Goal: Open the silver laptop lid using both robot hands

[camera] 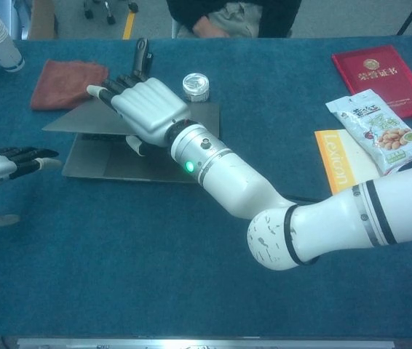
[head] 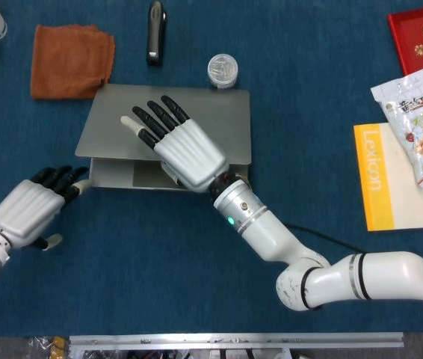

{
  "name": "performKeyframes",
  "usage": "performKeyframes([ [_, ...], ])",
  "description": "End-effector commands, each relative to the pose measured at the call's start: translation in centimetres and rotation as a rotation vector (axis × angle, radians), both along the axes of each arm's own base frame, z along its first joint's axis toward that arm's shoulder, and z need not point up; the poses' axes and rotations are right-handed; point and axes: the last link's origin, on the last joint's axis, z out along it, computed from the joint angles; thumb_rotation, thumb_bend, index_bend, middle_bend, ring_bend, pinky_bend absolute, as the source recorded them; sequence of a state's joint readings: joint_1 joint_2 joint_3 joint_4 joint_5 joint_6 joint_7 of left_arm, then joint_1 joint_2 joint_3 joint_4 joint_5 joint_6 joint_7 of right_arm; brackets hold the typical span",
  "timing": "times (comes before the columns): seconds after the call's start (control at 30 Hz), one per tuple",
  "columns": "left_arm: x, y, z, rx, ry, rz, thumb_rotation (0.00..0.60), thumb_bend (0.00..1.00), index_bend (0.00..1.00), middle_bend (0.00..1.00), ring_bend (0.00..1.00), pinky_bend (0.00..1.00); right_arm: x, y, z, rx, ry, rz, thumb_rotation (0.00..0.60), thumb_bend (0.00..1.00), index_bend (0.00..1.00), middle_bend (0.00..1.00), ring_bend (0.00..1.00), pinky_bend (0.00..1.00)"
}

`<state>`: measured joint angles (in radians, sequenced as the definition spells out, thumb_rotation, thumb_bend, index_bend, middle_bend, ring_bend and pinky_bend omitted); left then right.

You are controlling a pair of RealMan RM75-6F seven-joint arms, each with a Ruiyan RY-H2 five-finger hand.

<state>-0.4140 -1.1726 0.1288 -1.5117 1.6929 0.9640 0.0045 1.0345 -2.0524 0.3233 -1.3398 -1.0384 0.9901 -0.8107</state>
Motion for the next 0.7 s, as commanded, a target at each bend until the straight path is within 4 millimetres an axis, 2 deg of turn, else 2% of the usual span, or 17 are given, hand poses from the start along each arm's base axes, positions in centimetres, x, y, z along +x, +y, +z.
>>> performKeyframes([
  [0.03, 0.1, 0.2, -0.6, -0.015, 0.001, -0.006, 0.600, 0.23, 0.05, 0.00, 0.00, 0.10, 0.1, 0.0, 0.0, -0.001, -0.001, 0.000, 0.600, 0.41, 0.00, 0.06, 0.00, 0.06],
  [0.33, 0.1, 0.5, -2.5, -0.053, 0.009, -0.005, 0.600, 0.23, 0.05, 0.00, 0.00, 0.10, 0.2, 0.0, 0.0, -0.001, 0.004, 0.003, 0.600, 0.41, 0.00, 0.06, 0.00, 0.06],
  [0.7, -0.2, 0.6, -3.4, -0.075, 0.033, 0.007, 0.600, 0.23, 0.05, 0.00, 0.00, 0.10, 0.0, -0.4, 0.4, -0.013, 0.004, -0.001, 0.600, 0.41, 0.00, 0.06, 0.00, 0.06],
])
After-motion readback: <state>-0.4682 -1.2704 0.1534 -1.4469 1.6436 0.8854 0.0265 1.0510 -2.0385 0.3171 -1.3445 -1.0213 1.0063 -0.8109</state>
